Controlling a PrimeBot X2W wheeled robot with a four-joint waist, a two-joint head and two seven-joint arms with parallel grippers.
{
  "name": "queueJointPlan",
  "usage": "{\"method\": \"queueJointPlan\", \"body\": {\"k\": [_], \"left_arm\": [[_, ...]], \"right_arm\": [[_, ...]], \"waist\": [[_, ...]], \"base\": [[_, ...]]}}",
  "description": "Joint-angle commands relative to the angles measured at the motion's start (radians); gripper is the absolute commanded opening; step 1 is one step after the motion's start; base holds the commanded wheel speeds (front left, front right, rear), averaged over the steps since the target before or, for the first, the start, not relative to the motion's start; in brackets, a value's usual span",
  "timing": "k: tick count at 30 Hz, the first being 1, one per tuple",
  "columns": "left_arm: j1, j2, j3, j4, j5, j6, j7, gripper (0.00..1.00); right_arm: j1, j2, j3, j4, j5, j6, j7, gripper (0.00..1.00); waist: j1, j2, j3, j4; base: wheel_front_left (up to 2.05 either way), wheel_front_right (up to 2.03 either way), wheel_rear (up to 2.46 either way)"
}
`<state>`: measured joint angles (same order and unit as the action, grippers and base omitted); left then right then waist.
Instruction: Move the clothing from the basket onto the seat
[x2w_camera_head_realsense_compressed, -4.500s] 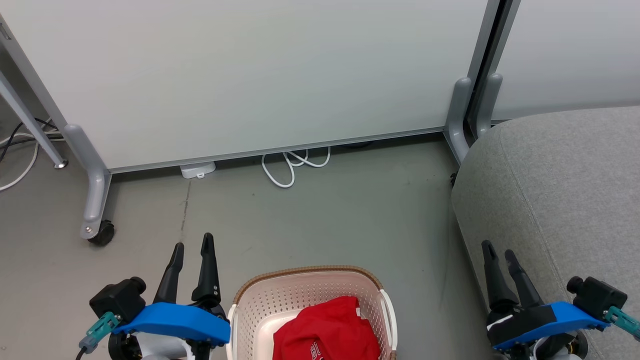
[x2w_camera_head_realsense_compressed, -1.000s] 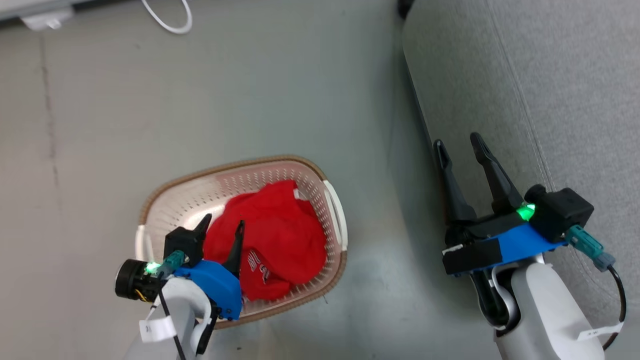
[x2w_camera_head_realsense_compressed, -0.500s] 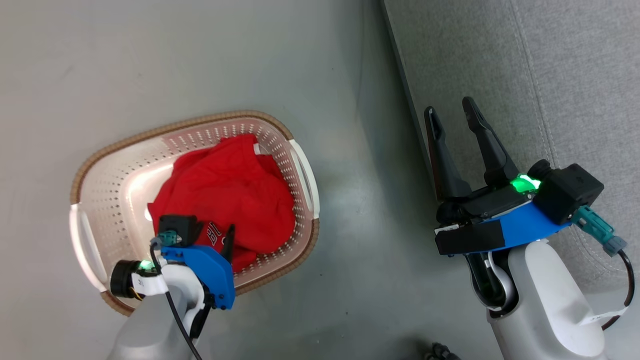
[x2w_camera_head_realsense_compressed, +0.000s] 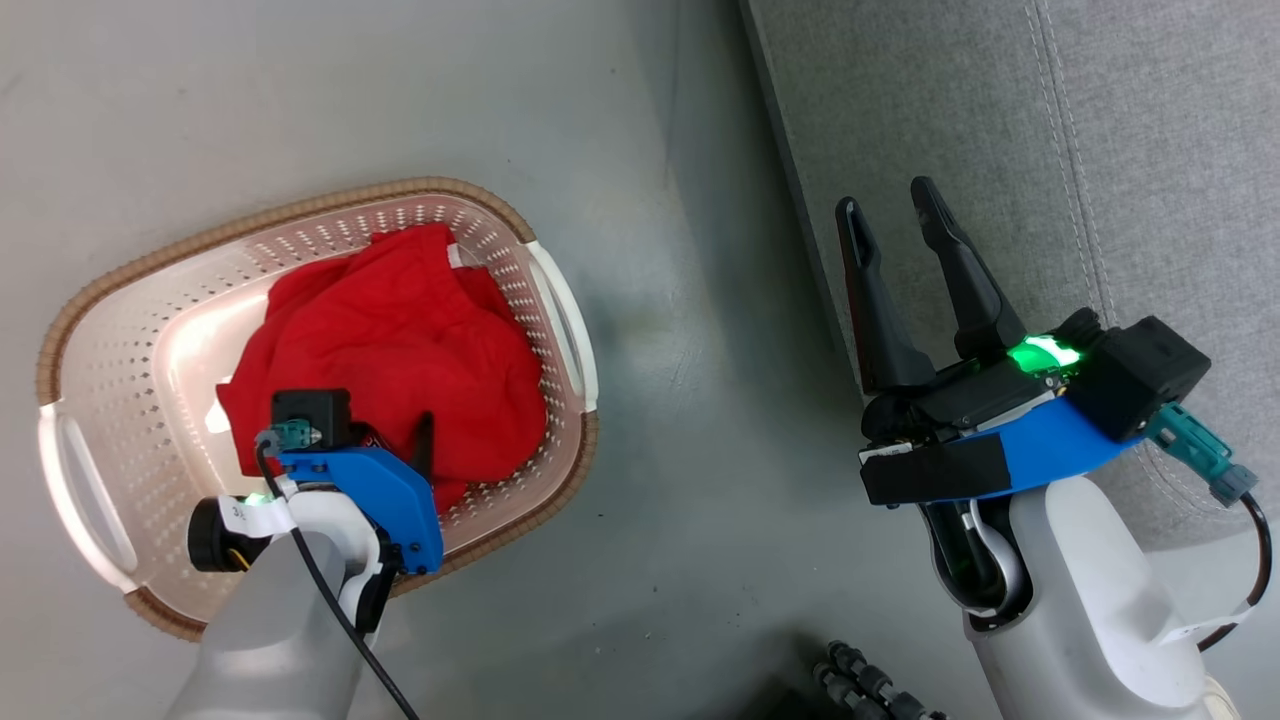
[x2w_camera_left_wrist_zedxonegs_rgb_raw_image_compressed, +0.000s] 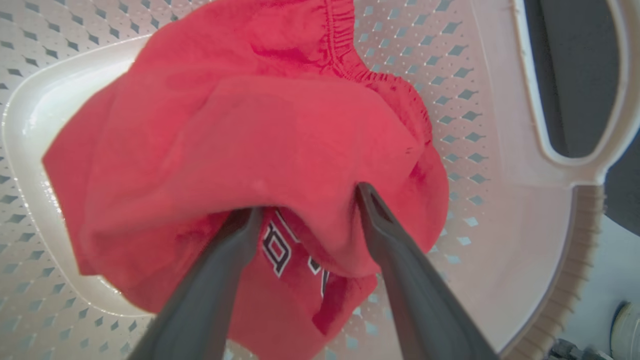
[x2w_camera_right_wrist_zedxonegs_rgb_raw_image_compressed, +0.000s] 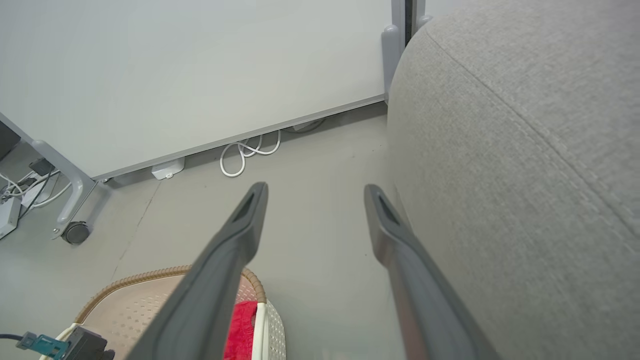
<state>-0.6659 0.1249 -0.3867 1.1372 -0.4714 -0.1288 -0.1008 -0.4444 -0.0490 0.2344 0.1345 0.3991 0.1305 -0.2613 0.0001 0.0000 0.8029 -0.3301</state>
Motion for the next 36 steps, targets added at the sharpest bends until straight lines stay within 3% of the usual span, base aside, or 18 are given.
{"method": "queueJointPlan", "body": {"k": [1,2,3,4,5,24,36], "left_arm": [[-0.022,0.012,0.003,0.005,-0.002,-0.003,-0.011,1.0],[-0.022,0.013,0.002,0.009,-0.004,-0.003,-0.016,1.0],[-0.023,0.016,0.0,0.012,-0.003,-0.001,-0.022,0.8],[-0.025,0.017,-0.001,0.016,-0.001,0.0,-0.028,0.31],[-0.025,0.018,-0.004,0.02,0.001,0.0,-0.034,0.0],[-0.046,0.004,-0.043,0.069,-0.018,-0.002,-0.052,0.0],[-0.018,-0.049,-0.135,0.061,-0.018,-0.003,-0.085,0.0]], "right_arm": [[-0.009,-0.002,0.002,-0.006,0.003,0.0,-0.006,1.0],[-0.008,-0.002,0.002,-0.007,0.005,0.0,-0.006,1.0],[-0.007,-0.002,0.003,-0.007,0.007,0.0,-0.006,1.0],[-0.006,-0.002,0.003,-0.007,0.007,0.0,-0.006,1.0],[-0.006,-0.002,0.003,-0.006,0.007,0.0,-0.006,1.0],[-0.021,-0.002,0.002,0.012,-0.019,0.0,-0.006,1.0],[0.035,-0.003,-0.029,0.079,-0.086,0.0,-0.006,1.0]], "waist": [[-0.0001,0.0,0.006,-0.006],[-0.0001,0.0,0.007,-0.007],[-0.0001,0.0,0.008,-0.009],[-0.0001,0.0,0.009,-0.01],[-0.0001,0.0,0.01,-0.011],[-0.0001,0.0,-0.011,0.007],[-0.0001,0.0,-0.203,0.077]], "base": [[0.0,0.0,0.0],[0.0,0.0,0.0],[0.0,0.0,0.0],[0.0,0.0,0.0],[0.0,0.0,0.0],[0.0,0.0,0.0],[0.0,0.0,0.0]]}}
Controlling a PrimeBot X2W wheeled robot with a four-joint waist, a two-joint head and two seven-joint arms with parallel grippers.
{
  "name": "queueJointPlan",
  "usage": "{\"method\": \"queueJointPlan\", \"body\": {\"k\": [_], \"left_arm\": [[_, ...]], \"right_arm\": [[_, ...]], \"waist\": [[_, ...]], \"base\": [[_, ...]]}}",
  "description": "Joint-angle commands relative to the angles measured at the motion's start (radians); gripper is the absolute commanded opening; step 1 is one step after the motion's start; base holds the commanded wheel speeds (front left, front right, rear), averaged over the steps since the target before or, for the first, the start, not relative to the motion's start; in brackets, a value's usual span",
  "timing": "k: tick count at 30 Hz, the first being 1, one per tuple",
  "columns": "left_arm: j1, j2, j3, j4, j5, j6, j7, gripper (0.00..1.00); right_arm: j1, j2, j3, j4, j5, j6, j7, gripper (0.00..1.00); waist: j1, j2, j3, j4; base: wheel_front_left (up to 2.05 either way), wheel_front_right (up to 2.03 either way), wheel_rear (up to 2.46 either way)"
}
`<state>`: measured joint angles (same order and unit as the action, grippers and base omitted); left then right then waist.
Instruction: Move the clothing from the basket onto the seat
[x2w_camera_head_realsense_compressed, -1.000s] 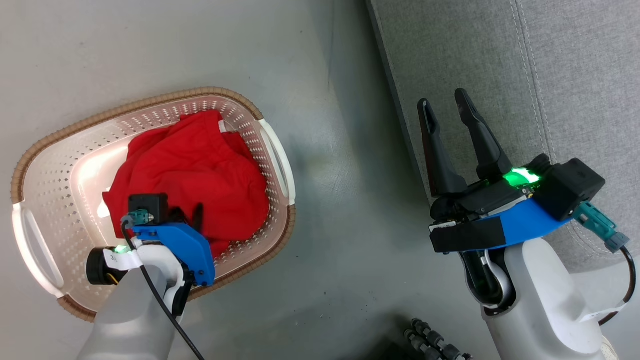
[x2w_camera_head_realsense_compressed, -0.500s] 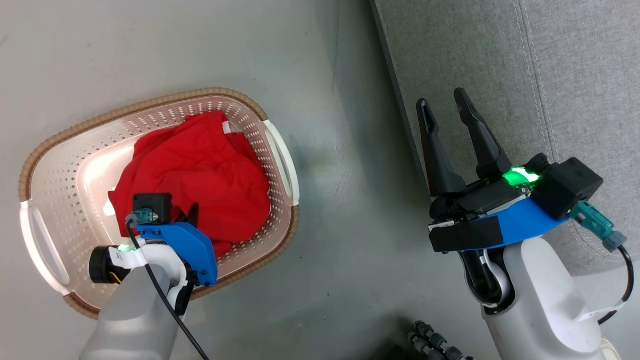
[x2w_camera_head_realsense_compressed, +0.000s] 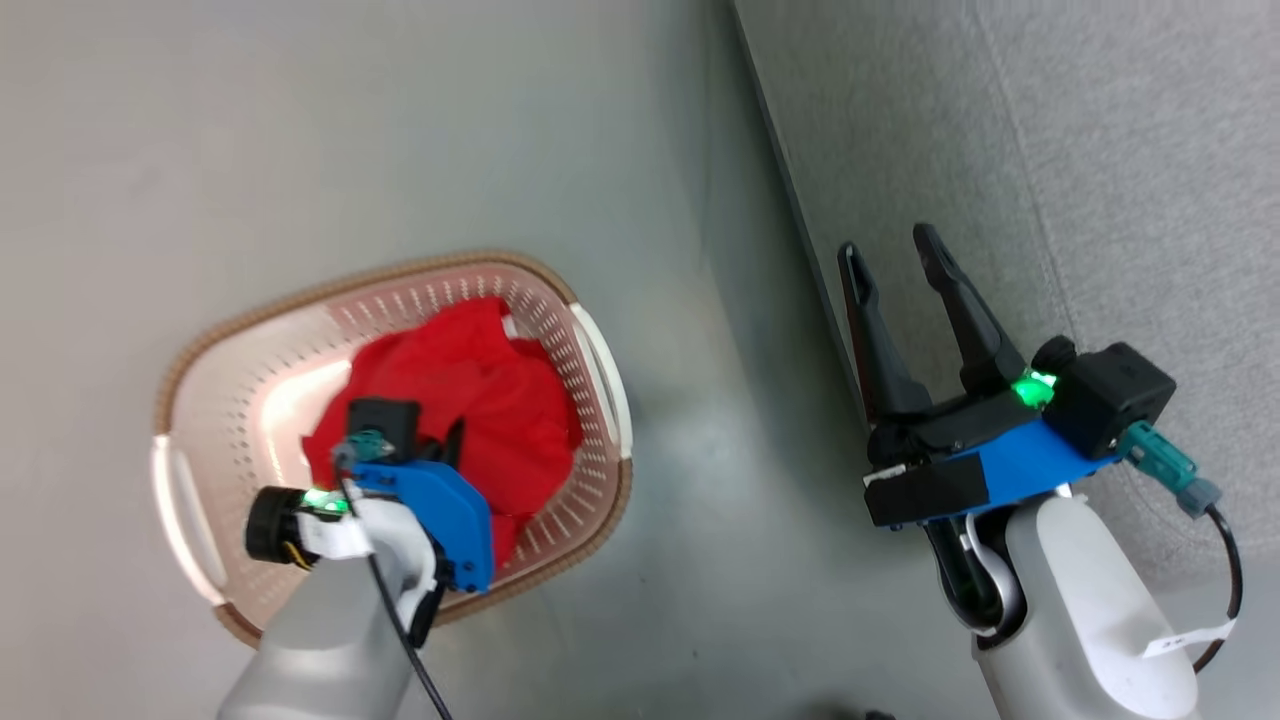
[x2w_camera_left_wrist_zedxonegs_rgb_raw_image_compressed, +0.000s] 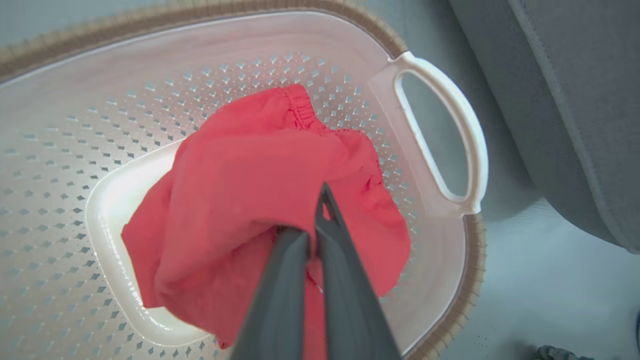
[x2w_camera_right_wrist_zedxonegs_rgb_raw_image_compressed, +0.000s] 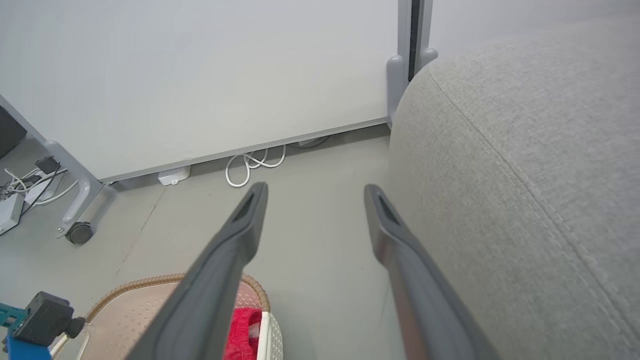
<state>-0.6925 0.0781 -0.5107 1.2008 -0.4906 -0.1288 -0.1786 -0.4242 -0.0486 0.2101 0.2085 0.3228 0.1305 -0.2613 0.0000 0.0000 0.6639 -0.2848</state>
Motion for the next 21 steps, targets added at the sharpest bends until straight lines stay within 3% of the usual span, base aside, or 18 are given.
{"method": "queueJointPlan", "body": {"k": [1,21], "left_arm": [[0.013,-0.007,-0.031,-0.003,0.013,-0.003,-0.006,0.0],[0.125,-0.028,-0.334,-0.199,-0.138,-0.003,-0.058,0.0]], "right_arm": [[0.022,-0.003,-0.008,0.011,-0.016,0.0,-0.006,1.0],[0.194,-0.003,-0.072,0.133,-0.073,0.0,0.006,1.0]], "waist": [[0.0,0.0,-0.087,0.039],[0.0,0.0,-0.531,0.182]], "base": [[0.0,0.0,0.0],[0.0,0.0,0.0]]}}
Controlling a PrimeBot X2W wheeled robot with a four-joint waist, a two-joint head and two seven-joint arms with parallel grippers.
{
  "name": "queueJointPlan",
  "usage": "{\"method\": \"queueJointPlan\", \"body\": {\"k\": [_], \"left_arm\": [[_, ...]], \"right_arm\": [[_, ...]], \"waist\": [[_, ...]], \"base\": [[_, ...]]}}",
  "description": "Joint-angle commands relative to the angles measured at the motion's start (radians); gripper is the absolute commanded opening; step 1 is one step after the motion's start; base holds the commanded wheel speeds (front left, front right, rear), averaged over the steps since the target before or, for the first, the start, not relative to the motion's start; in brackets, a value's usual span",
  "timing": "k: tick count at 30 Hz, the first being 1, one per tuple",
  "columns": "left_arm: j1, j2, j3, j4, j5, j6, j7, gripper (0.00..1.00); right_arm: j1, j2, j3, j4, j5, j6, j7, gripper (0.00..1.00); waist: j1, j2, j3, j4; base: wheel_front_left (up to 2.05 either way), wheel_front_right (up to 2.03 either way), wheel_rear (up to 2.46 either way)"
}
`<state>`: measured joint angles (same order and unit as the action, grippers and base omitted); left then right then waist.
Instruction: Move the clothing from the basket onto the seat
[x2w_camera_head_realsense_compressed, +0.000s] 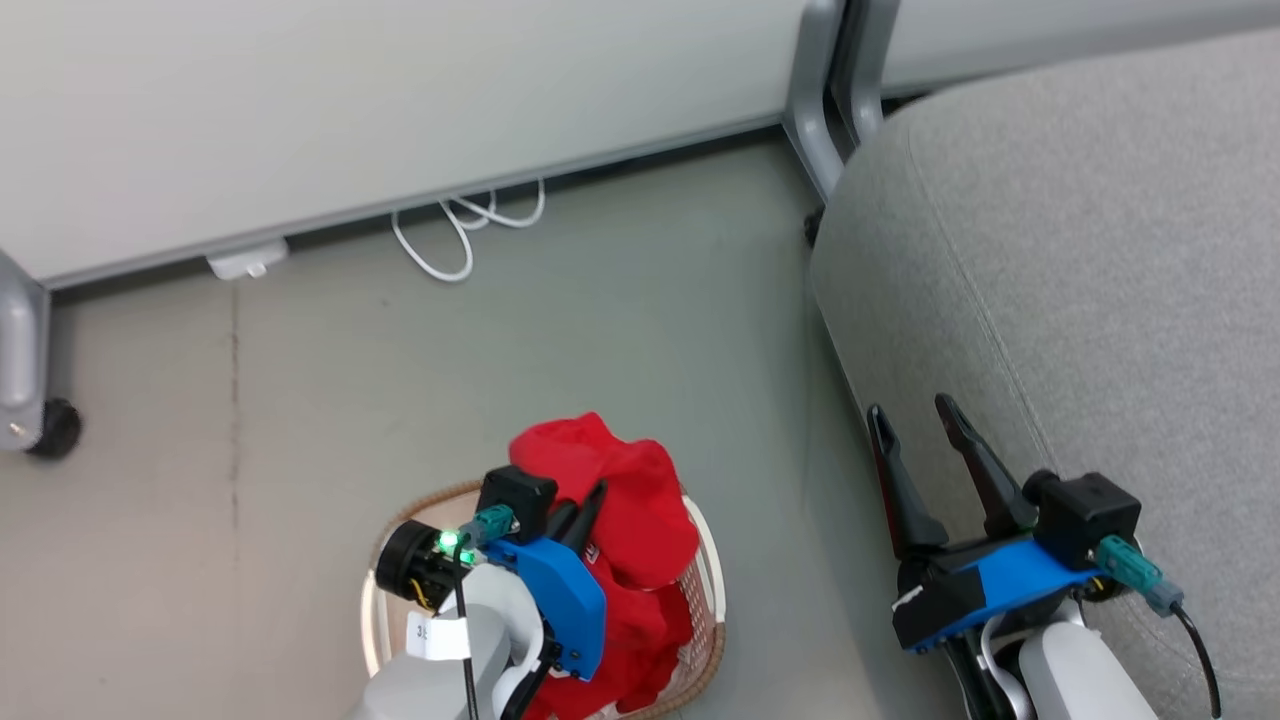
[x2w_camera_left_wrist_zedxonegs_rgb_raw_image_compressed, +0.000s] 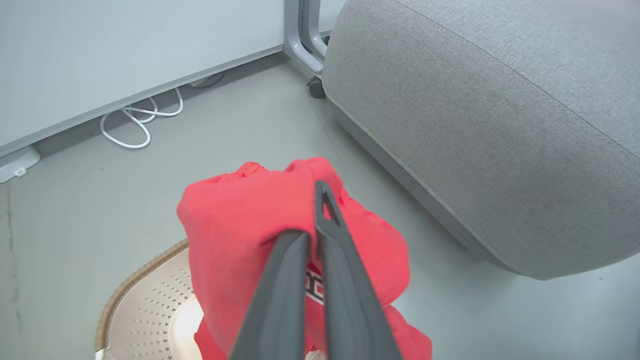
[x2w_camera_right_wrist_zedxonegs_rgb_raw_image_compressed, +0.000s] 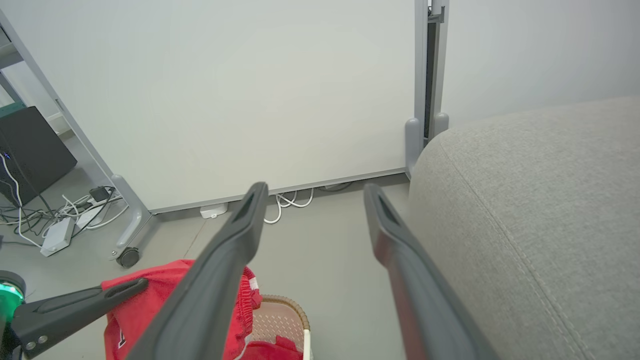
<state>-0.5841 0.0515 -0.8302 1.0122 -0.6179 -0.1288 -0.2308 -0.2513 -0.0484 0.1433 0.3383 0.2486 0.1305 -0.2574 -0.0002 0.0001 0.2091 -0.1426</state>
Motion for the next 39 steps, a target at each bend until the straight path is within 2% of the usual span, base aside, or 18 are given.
{"method": "queueJointPlan", "body": {"k": [1,12,23,39], "left_arm": [[0.016,-0.002,-0.025,-0.021,-0.02,-0.003,-0.008,0.0],[-0.052,-0.001,-0.129,-0.133,-0.116,-0.003,-0.02,0.0],[-0.185,-0.001,-0.21,-0.219,-0.176,0.0,-0.017,0.0],[-0.306,-0.001,-0.271,-0.291,-0.273,0.044,-0.024,0.0]], "right_arm": [[0.031,-0.004,-0.008,0.005,0.002,0.0,0.005,1.0],[0.118,-0.004,-0.022,-0.006,0.01,0.0,0.039,1.0],[0.161,-0.003,-0.02,-0.017,0.024,0.0,0.051,1.0],[0.161,-0.004,0.008,-0.013,0.024,0.0,0.06,1.0]], "waist": [[0.0002,-0.0001,-0.091,0.043],[0.0002,-0.0001,-0.201,0.092],[0.0002,-0.0001,-0.228,0.125],[0.0002,-0.0001,-0.235,0.133]], "base": [[0.0,0.0,0.0],[0.0,0.0,0.0],[0.0,0.0,0.0],[0.0,0.0,0.0]]}}
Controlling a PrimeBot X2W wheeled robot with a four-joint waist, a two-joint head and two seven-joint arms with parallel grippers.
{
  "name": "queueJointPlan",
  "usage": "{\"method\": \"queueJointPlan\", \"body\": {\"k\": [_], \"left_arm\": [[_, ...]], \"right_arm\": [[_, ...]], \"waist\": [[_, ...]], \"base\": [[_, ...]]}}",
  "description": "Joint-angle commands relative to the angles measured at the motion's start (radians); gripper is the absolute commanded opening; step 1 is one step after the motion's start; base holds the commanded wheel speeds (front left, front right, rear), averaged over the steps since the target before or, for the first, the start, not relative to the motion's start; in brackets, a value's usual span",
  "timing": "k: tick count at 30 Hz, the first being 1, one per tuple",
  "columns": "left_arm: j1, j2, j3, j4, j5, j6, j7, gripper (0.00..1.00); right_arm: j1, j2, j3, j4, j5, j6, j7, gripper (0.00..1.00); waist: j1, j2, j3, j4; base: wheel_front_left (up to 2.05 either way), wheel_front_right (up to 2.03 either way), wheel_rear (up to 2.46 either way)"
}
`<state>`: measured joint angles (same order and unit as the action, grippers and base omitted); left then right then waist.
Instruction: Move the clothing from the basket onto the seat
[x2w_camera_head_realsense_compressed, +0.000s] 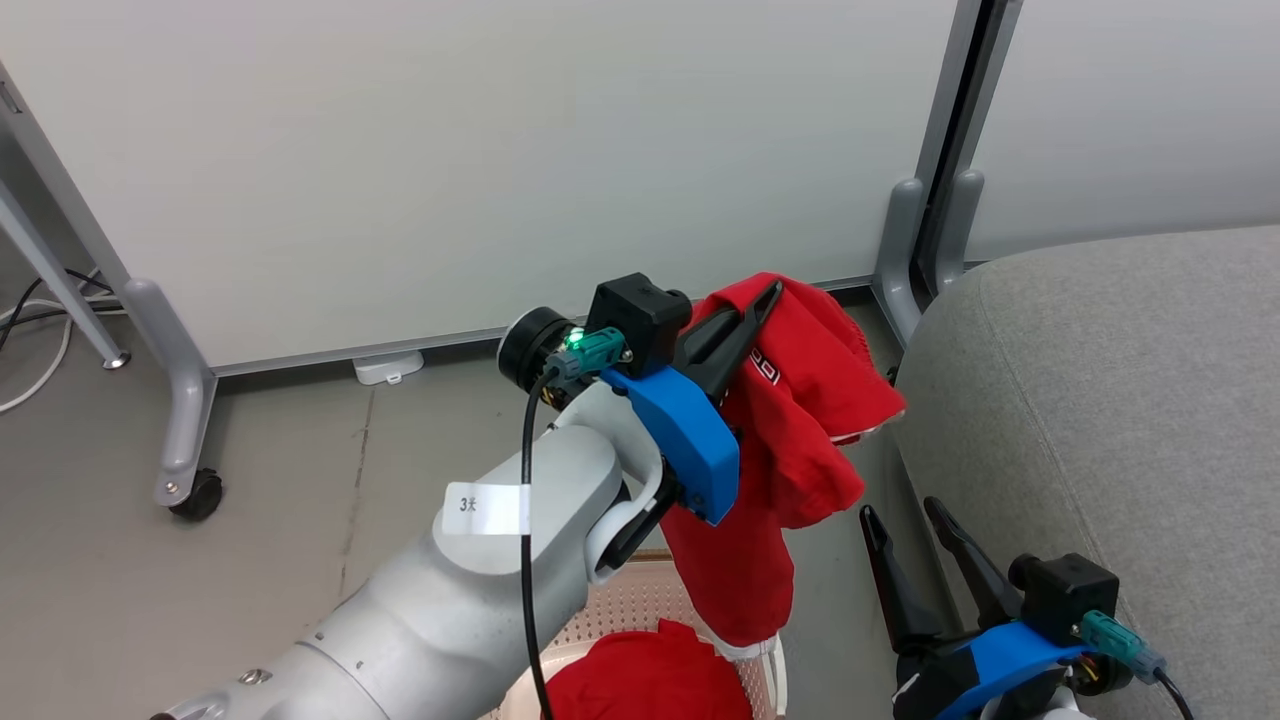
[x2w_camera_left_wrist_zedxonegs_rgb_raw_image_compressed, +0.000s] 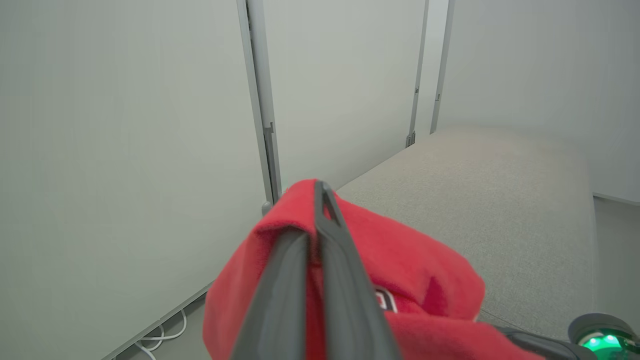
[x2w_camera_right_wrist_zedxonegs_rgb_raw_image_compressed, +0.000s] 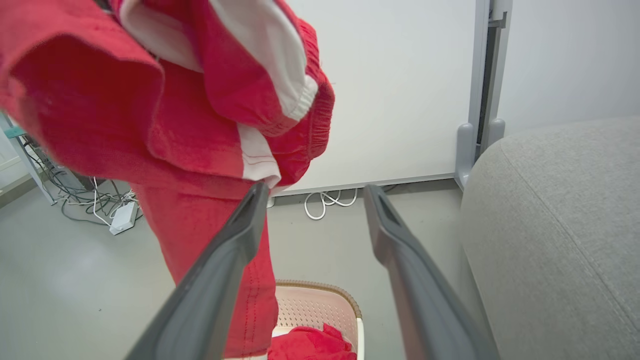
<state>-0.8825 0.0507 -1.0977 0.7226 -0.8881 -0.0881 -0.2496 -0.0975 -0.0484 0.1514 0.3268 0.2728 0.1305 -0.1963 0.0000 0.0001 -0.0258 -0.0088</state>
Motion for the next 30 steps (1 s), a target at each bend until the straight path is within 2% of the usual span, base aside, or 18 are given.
{"method": "queueJointPlan", "body": {"k": [1,11,21,30], "left_arm": [[-0.006,0.0,-0.006,-0.001,-0.01,0.005,-0.007,0.0],[-0.014,0.0,-0.04,0.008,-0.046,0.014,-0.014,0.0],[-0.021,0.0,-0.066,0.009,-0.071,0.021,-0.016,0.0],[-0.027,0.0,-0.088,-0.004,-0.09,0.024,-0.017,0.0]], "right_arm": [[0.008,-0.004,0.001,-0.002,0.0,0.0,0.0,1.0],[0.005,-0.004,0.016,-0.006,-0.022,0.0,0.016,1.0],[-0.06,-0.004,0.117,-0.013,-0.06,0.0,0.057,1.0],[-0.157,-0.004,0.209,0.025,-0.018,0.0,0.07,1.0]], "waist": [[0.0,-0.0001,0.0,-0.002],[0.0,-0.0001,0.003,-0.008],[0.0,-0.0001,0.014,-0.004],[0.0,-0.0001,0.018,-0.002]], "base": [[0.0,0.0,0.0],[0.0,0.0,0.0],[0.0,0.0,0.0],[0.0,0.0,0.0]]}}
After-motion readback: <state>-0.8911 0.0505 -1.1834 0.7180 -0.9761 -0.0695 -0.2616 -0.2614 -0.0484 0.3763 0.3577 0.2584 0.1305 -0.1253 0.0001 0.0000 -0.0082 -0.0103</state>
